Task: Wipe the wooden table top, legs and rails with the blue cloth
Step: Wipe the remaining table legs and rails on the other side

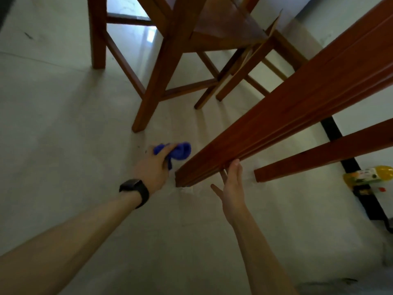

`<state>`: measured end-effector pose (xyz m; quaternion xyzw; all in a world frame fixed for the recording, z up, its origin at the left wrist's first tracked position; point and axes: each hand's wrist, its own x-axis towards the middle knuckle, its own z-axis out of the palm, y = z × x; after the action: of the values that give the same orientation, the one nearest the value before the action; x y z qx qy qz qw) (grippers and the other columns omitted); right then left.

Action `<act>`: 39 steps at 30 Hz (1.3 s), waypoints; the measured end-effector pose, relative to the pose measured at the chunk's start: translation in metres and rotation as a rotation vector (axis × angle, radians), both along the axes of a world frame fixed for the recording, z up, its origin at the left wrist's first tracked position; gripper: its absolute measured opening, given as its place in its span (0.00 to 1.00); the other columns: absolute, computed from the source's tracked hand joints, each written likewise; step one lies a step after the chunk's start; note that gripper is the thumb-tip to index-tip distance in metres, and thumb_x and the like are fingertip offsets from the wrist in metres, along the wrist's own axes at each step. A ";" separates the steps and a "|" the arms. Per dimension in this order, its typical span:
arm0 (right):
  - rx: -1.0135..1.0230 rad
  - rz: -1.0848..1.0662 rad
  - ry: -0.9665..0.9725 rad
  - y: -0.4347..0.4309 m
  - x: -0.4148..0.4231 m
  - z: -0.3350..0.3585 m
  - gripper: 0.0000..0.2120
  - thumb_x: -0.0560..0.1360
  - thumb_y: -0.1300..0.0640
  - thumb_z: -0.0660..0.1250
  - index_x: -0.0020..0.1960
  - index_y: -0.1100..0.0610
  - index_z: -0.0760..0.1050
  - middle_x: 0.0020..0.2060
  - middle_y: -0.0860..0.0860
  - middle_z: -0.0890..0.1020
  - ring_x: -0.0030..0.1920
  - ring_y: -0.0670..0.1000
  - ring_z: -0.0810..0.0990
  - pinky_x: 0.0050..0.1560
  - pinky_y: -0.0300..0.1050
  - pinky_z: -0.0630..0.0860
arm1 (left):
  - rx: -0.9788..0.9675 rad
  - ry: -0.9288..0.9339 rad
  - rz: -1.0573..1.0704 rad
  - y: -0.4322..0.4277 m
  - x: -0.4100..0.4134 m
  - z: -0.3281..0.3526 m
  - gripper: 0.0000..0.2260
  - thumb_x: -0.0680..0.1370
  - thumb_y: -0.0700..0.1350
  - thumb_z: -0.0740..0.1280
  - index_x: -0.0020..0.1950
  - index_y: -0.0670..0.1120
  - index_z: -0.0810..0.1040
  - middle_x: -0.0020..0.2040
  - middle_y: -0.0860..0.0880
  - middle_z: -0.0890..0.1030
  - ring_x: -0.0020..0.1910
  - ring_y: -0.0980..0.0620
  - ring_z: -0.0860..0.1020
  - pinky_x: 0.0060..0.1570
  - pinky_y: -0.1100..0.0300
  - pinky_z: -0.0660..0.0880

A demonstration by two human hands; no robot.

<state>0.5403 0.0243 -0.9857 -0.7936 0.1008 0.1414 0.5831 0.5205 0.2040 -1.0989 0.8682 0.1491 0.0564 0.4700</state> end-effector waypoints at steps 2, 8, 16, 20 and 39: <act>0.005 0.005 -0.010 0.000 0.000 -0.004 0.24 0.74 0.29 0.49 0.68 0.34 0.57 0.67 0.39 0.69 0.70 0.45 0.68 0.64 0.58 0.72 | 0.000 -0.332 0.065 0.002 0.021 0.059 0.23 0.82 0.46 0.60 0.76 0.59 0.62 0.63 0.42 0.73 0.44 0.51 0.74 0.45 0.62 0.72; 0.018 -0.009 -0.007 -0.009 0.000 0.012 0.22 0.76 0.31 0.52 0.67 0.37 0.66 0.64 0.39 0.74 0.69 0.47 0.72 0.68 0.57 0.70 | 0.240 -0.843 -0.158 -0.033 0.040 0.178 0.24 0.80 0.46 0.57 0.75 0.58 0.55 0.69 0.35 0.67 0.42 0.59 0.67 0.36 0.73 0.67; -0.012 -0.092 -0.671 0.003 0.000 0.065 0.28 0.82 0.46 0.56 0.76 0.33 0.46 0.76 0.42 0.61 0.72 0.44 0.67 0.67 0.50 0.73 | 0.477 -0.059 -0.496 -0.009 0.001 0.028 0.45 0.80 0.42 0.60 0.66 0.75 0.26 0.71 0.46 0.59 0.51 0.45 0.73 0.47 0.51 0.79; -0.266 -0.059 -0.822 0.017 -0.001 0.047 0.37 0.82 0.49 0.61 0.79 0.43 0.38 0.76 0.39 0.57 0.74 0.45 0.63 0.69 0.53 0.71 | 0.250 -0.076 -0.212 0.015 -0.001 0.037 0.40 0.81 0.40 0.60 0.72 0.74 0.36 0.65 0.44 0.65 0.41 0.49 0.72 0.43 0.53 0.77; -0.470 -0.170 -0.926 0.034 0.003 0.021 0.32 0.83 0.48 0.54 0.79 0.49 0.37 0.77 0.53 0.58 0.74 0.49 0.61 0.72 0.54 0.66 | -0.201 0.272 0.143 -0.034 0.018 -0.033 0.34 0.82 0.40 0.56 0.78 0.66 0.44 0.66 0.36 0.71 0.47 0.40 0.77 0.43 0.56 0.72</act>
<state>0.5436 0.0586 -0.9648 -0.8715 -0.0742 -0.2983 0.3821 0.5380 0.1699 -1.1315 0.8035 0.2777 -0.0434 0.5248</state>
